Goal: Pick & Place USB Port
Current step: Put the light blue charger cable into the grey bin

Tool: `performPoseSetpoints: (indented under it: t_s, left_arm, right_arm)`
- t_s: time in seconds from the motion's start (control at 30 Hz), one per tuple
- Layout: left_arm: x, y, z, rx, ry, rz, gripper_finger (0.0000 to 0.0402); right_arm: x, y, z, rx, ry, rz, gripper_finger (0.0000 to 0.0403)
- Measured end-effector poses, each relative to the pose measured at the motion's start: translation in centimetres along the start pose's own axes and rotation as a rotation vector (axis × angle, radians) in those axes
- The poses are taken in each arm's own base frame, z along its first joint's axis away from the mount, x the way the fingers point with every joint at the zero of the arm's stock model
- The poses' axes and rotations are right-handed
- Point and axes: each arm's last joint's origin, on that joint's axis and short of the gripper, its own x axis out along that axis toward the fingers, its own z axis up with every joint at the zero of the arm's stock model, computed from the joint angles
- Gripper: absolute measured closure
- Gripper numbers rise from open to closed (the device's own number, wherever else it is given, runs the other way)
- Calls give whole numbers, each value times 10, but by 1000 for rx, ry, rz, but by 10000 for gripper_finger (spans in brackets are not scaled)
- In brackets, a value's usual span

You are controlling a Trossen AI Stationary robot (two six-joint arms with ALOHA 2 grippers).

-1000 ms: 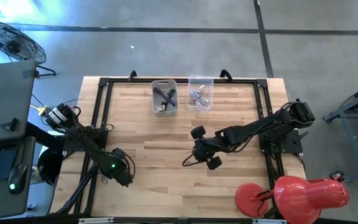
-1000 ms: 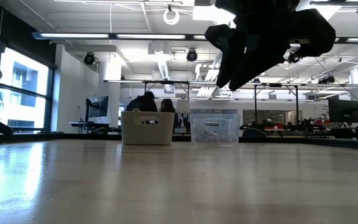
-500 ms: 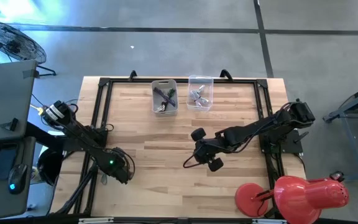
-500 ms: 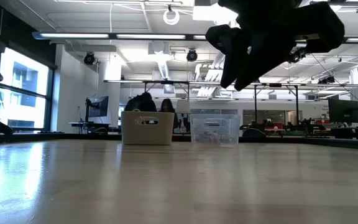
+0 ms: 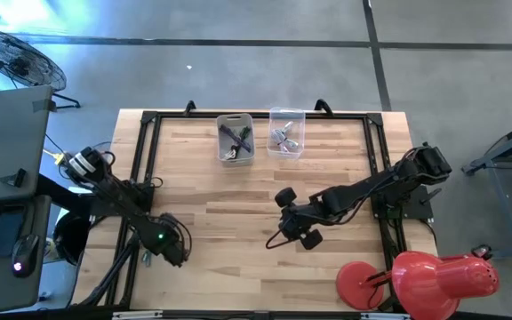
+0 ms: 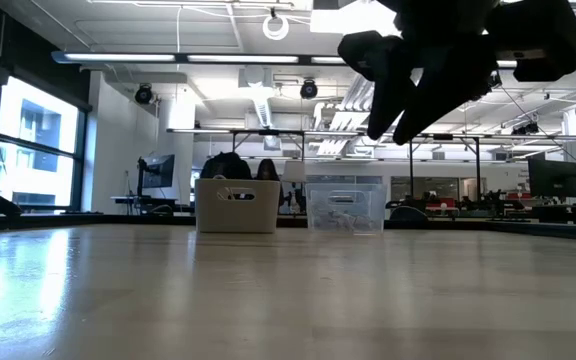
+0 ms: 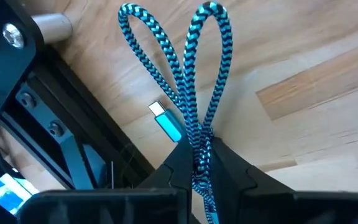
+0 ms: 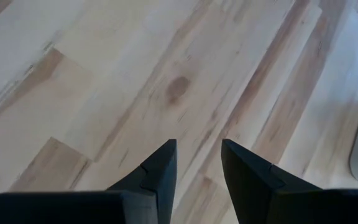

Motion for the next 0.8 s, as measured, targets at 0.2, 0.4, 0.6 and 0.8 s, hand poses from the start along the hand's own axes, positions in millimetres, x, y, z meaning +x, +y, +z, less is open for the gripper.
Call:
performPoseSetpoints:
  t_s: [0.2, 0.4, 0.6, 0.8]
  left_arm:
    - [-34, -10, -3, 122, -206, -50, 375]
    - [-95, 7, -5, 140, -546, -166, 375]
    - [-143, 36, 4, 130, -1024, -213, 375]
    - [-158, 69, 34, 8, -1263, -170, 375]
  right_arm:
    - [0, -2, 0, -3, 17, -51, 284]
    - [-3, -4, 1, -1, 13, -106, 284]
    - [-20, -4, 4, 24, -21, -174, 284]
    - [-44, -3, 8, 34, -68, -295, 284]
